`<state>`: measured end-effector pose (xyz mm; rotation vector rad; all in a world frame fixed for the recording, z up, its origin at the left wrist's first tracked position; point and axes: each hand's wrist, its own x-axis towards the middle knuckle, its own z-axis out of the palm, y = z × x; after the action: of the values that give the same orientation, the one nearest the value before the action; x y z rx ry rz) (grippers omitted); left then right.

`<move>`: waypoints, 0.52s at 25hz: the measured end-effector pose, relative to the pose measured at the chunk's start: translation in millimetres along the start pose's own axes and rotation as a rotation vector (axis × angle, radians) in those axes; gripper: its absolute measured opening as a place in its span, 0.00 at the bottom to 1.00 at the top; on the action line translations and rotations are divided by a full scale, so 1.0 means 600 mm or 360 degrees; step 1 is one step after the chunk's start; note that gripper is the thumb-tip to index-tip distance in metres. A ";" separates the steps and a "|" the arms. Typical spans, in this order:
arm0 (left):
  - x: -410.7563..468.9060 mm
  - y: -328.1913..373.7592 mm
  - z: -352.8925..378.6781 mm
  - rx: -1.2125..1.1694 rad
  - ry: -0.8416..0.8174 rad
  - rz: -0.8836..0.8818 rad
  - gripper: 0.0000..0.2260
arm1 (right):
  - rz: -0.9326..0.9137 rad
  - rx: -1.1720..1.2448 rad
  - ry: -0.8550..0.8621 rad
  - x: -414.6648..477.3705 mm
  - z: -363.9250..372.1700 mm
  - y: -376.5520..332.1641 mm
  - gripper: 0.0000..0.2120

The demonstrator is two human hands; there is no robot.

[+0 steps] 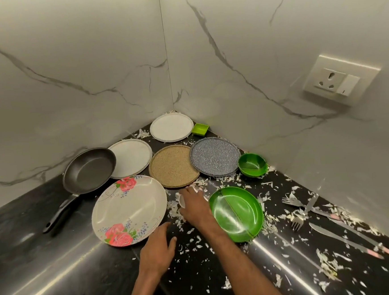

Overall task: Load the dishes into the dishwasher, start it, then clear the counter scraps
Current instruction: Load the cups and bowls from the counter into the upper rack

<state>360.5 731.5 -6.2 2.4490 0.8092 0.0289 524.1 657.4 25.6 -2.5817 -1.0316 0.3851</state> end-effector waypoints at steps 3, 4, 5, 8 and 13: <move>-0.014 -0.001 0.004 0.0026 -0.0085 0.0042 0.23 | 0.0024 -0.0029 0.0010 -0.063 0.025 -0.005 0.27; -0.014 0.002 0.005 0.0038 -0.0089 0.0080 0.22 | 0.0037 -0.0043 0.0029 -0.083 0.031 -0.004 0.27; -0.014 0.004 0.003 0.0043 -0.0088 0.0121 0.22 | 0.0056 -0.0048 0.0049 -0.102 0.036 -0.003 0.27; -0.014 0.016 -0.003 0.0030 -0.0088 0.0223 0.20 | 0.0191 0.0040 0.0132 -0.164 0.053 0.005 0.28; -0.040 0.026 -0.017 -0.0175 -0.0152 0.0474 0.17 | 0.0529 0.0372 0.0606 -0.270 0.055 -0.003 0.26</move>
<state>347.3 712.8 14.1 2.4242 0.3870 0.0649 397.4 552.0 16.4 -2.4761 -0.4033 0.0758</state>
